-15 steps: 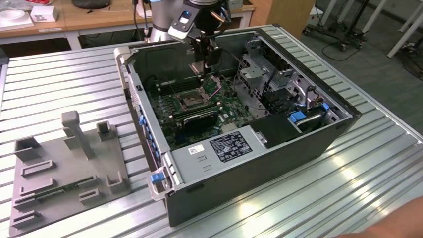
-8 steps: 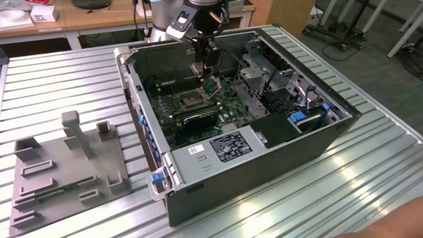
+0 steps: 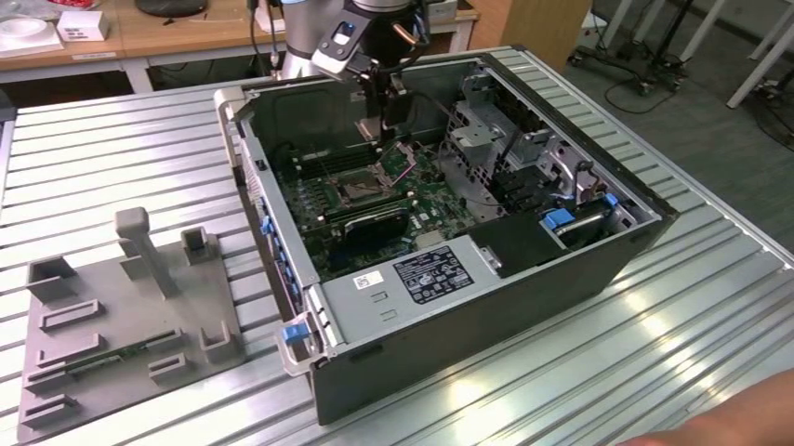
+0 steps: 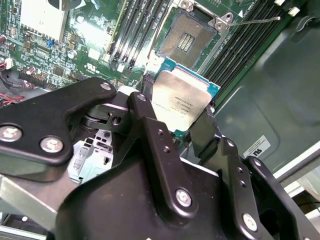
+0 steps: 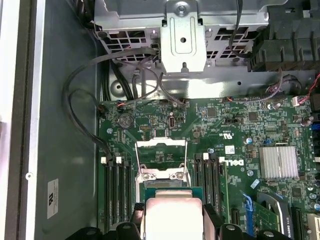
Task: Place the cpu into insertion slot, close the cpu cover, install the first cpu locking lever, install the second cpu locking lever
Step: 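Place the cpu into insertion slot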
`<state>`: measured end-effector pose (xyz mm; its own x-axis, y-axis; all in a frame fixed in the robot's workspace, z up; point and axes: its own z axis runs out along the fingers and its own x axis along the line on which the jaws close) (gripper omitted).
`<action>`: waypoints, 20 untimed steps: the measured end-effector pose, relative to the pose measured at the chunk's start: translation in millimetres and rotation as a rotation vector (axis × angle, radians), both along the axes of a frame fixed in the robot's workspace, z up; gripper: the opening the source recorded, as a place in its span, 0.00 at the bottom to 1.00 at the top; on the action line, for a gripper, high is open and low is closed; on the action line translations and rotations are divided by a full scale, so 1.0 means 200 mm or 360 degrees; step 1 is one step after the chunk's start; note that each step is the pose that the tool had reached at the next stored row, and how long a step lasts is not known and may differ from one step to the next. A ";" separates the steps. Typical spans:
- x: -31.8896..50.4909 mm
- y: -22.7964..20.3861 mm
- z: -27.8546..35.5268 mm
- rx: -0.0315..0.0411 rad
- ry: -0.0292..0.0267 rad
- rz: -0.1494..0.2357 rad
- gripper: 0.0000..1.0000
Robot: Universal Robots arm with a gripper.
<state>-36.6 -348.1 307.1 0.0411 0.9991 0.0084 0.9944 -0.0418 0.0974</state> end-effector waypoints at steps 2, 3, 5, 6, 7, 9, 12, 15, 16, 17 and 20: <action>-0.002 0.000 -0.007 0.0000 0.00001 -0.0001 0.54; -0.005 0.000 -0.010 0.0000 0.00001 -0.0002 0.54; -0.009 0.000 -0.017 0.0000 0.00002 -0.0004 0.54; -0.011 0.000 -0.020 0.0000 0.00002 -0.0004 0.54; -0.013 0.000 -0.022 0.0000 0.00002 -0.0005 0.54; -0.020 0.000 -0.027 0.0000 0.00003 -0.0007 0.54; -0.041 0.000 -0.036 0.0000 0.00003 -0.0007 0.54; -0.055 0.000 -0.049 0.0000 0.00014 -0.0010 0.54; -0.056 0.000 -0.052 0.0000 0.00018 -0.0014 0.54; -0.058 0.000 -0.053 0.0000 0.00022 -0.0017 0.54; -0.058 0.000 -0.053 0.0000 0.00022 -0.0018 0.54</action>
